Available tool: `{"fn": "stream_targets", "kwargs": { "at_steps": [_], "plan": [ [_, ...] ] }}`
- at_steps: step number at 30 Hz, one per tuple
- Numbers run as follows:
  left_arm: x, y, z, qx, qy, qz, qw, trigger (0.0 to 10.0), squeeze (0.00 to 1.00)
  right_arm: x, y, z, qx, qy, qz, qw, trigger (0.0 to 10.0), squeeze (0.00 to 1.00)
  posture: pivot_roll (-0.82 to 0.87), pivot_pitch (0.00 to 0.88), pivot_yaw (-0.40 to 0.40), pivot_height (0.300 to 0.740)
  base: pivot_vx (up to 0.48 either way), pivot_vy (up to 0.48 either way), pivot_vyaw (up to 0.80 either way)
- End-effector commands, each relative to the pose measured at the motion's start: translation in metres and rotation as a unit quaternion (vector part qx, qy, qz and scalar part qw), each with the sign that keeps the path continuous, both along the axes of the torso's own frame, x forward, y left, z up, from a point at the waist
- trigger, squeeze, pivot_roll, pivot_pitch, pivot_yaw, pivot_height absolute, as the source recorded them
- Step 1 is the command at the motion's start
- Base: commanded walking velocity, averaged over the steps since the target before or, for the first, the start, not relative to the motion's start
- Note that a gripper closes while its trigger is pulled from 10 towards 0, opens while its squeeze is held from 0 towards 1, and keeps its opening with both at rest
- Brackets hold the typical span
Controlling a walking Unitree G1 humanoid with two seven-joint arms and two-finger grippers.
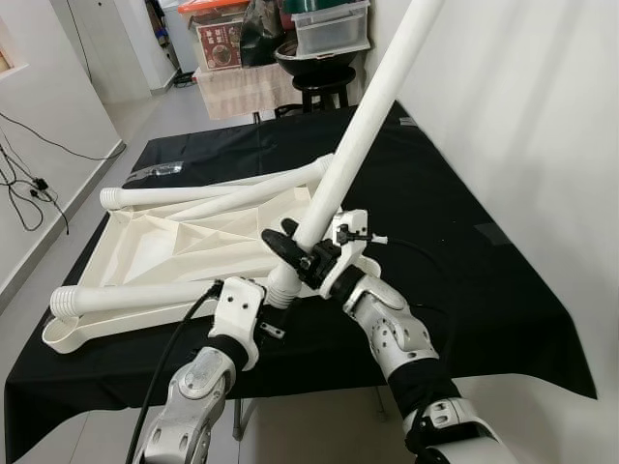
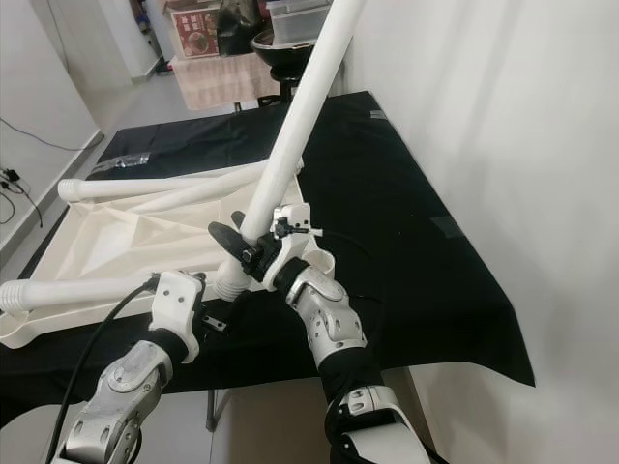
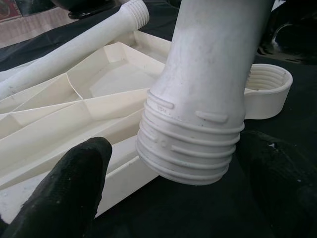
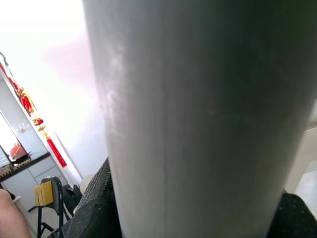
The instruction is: Building children table
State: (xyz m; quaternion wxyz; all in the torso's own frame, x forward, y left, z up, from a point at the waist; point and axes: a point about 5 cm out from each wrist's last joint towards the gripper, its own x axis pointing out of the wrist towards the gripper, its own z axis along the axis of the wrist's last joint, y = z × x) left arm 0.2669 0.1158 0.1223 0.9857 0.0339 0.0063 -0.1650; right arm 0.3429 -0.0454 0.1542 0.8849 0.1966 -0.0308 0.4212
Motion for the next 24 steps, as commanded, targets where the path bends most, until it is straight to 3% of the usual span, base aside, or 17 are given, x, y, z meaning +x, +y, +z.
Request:
{"fn": "stream_targets", "kwargs": {
  "at_steps": [1, 24],
  "plan": [
    [0.0046, 0.0080, 0.0044, -0.001, -0.010, 0.015, 1.000, 10.0, 0.00, -0.0024, 0.0075, -0.0044, 0.003, 0.014, 0.017, 1.000, 10.0, 0.00, -0.07, 0.005, 0.103, 0.740, 0.000, 0.000, 0.00],
    [0.0047, 0.0080, 0.0054, -0.004, -0.009, 0.012, 1.000, 10.0, 0.00, -0.0017, 0.0084, -0.0054, -0.003, 0.019, 0.016, 1.000, 10.0, 0.00, -0.07, 0.009, 0.103, 0.740, 0.000, 0.000, 0.00]
  ]
}}
